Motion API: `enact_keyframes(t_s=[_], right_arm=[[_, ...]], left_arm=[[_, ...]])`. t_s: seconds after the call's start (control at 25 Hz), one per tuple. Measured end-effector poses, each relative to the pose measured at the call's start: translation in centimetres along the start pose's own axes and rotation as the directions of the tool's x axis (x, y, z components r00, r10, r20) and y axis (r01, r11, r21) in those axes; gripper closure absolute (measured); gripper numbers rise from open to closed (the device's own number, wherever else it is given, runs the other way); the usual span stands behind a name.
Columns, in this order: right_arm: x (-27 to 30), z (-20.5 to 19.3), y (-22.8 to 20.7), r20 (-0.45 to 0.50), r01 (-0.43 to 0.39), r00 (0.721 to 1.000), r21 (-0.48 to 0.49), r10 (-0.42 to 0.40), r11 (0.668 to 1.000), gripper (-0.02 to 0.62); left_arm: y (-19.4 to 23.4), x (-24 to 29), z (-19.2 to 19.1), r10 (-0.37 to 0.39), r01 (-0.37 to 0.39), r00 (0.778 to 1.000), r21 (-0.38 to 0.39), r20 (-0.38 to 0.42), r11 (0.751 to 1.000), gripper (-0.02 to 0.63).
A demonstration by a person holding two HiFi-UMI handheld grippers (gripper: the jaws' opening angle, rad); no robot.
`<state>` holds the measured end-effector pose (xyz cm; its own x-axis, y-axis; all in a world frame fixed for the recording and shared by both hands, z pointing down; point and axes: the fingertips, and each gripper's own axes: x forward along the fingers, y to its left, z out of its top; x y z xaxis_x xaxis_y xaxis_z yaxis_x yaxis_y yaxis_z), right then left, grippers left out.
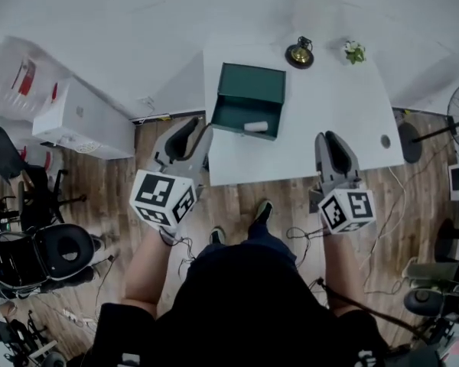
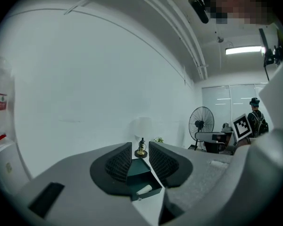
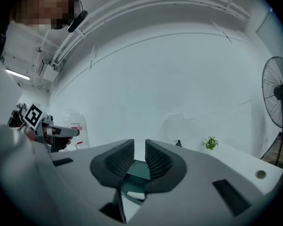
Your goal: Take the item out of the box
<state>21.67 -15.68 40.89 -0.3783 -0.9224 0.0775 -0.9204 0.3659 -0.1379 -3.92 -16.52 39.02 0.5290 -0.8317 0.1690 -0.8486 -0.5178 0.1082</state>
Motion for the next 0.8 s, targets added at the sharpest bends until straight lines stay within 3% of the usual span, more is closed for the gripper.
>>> enact_keyframes(t_s=[0.28,0.52,0.64,0.8], right_arm=[[6.7,-0.7,-6.3,-0.081,-0.144,0.987,-0.016,0.142,0.989,0.518],[11.5,-5.0,-7.0,-0.243,-0.294,0.935,-0.122,0.259,0.948,0.502],[13.5,-7.7,-6.0,-0.333,-0.382,0.889,-0.168,0.313,0.908,0.495],[15.5,-11.9,-3.8,-0.5,-0.533,0.775,-0.188,0.386,0.825,0.489]], left_arm=[[-0.7,6.4,-1.3,0.077,-0.081,0.996,-0.094,-0.055,0.992,0.497],[0.4,7.6,-3.5,0.151,-0.163,0.982,-0.11,-0.112,0.98,0.498],[1.6,7.5,-4.8,0.171,-0.188,0.975,-0.124,-0.14,0.974,0.498],[3.4,7.5,-6.5,0.171,-0.197,0.971,-0.151,-0.168,0.969,0.498]])
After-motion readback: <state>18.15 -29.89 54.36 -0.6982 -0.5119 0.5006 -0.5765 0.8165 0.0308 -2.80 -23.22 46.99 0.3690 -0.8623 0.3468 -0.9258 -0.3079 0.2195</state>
